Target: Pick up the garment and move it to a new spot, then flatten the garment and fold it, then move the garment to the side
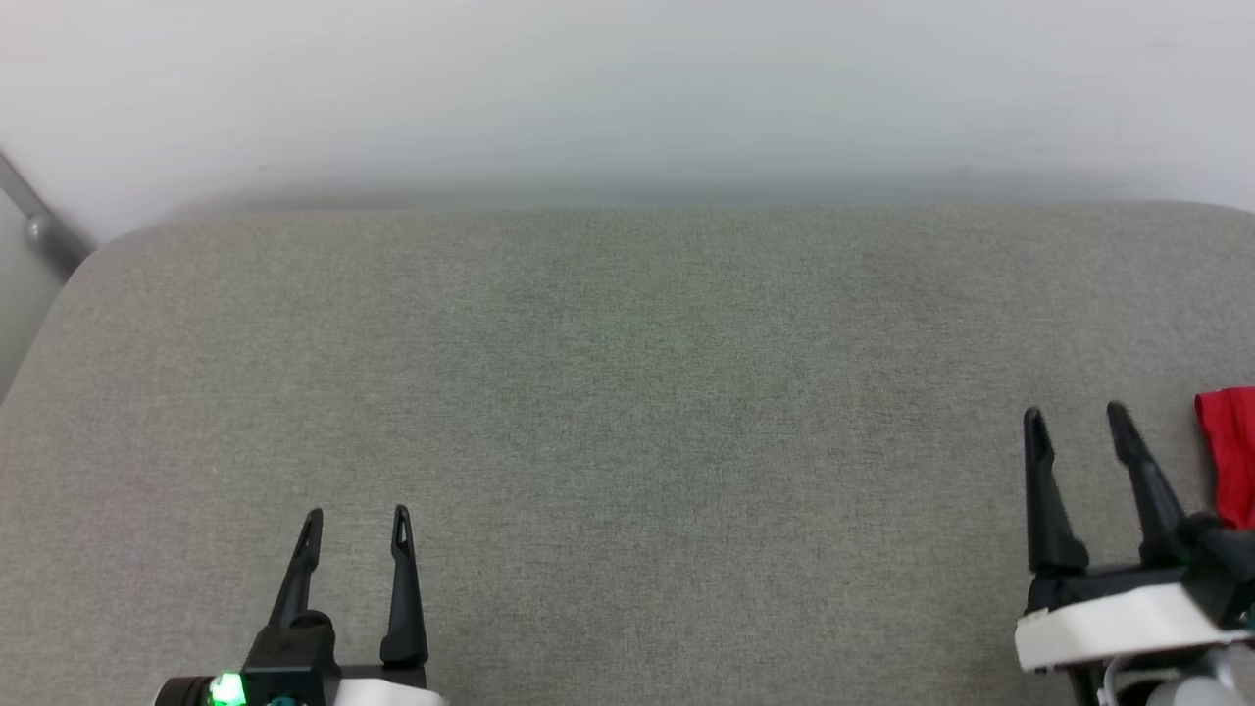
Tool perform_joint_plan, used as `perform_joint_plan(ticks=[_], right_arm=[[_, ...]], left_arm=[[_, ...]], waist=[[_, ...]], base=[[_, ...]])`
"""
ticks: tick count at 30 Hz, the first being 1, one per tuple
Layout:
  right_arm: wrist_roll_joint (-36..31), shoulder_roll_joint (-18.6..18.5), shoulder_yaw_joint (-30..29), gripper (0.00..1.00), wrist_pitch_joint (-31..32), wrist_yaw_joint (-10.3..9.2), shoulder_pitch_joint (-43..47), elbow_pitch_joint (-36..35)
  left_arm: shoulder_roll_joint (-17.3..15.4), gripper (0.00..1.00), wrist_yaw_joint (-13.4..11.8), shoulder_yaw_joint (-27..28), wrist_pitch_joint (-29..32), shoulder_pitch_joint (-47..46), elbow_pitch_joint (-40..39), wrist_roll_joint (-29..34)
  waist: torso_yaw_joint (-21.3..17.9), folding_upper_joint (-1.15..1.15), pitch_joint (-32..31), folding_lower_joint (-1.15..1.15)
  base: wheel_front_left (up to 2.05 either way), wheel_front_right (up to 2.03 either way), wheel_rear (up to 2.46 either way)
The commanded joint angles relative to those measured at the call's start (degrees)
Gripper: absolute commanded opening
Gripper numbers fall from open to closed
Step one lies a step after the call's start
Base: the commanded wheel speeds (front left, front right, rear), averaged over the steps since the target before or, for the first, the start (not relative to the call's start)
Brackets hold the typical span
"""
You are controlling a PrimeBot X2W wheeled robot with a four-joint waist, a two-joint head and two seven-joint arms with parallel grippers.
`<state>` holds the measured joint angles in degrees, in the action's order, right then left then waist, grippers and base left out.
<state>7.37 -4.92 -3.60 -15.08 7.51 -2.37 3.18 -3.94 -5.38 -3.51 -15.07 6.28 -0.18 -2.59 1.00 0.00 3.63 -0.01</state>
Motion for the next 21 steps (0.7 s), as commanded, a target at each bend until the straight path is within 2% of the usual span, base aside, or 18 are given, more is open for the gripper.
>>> perform_joint_plan(ticks=[1,11,21], right_arm=[[0.3,0.3,0.1,1.00,-0.1,-0.04,0.7,-0.3],[1.2,2.1,1.4,1.00,-0.1,-0.04,9.3,-2.6],[4.0,2.2,1.0,1.00,-0.1,-0.04,13.2,-4.4]], left_arm=[[0.1,1.00,0.3,-0.1,-0.1,0.6,0.1,0.2],[0.3,1.00,1.4,-0.9,-0.1,2.5,1.5,0.7],[0.6,1.00,1.9,-0.5,-0.1,3.6,2.2,0.1]], waist=[[0.2,0.00,-0.3,0.01],[0.6,0.00,-3.0,0.01],[0.3,0.00,-4.3,0.01]], base=[[0.00,0.00,0.00],[0.00,0.00,0.00],[0.00,0.00,0.00]])
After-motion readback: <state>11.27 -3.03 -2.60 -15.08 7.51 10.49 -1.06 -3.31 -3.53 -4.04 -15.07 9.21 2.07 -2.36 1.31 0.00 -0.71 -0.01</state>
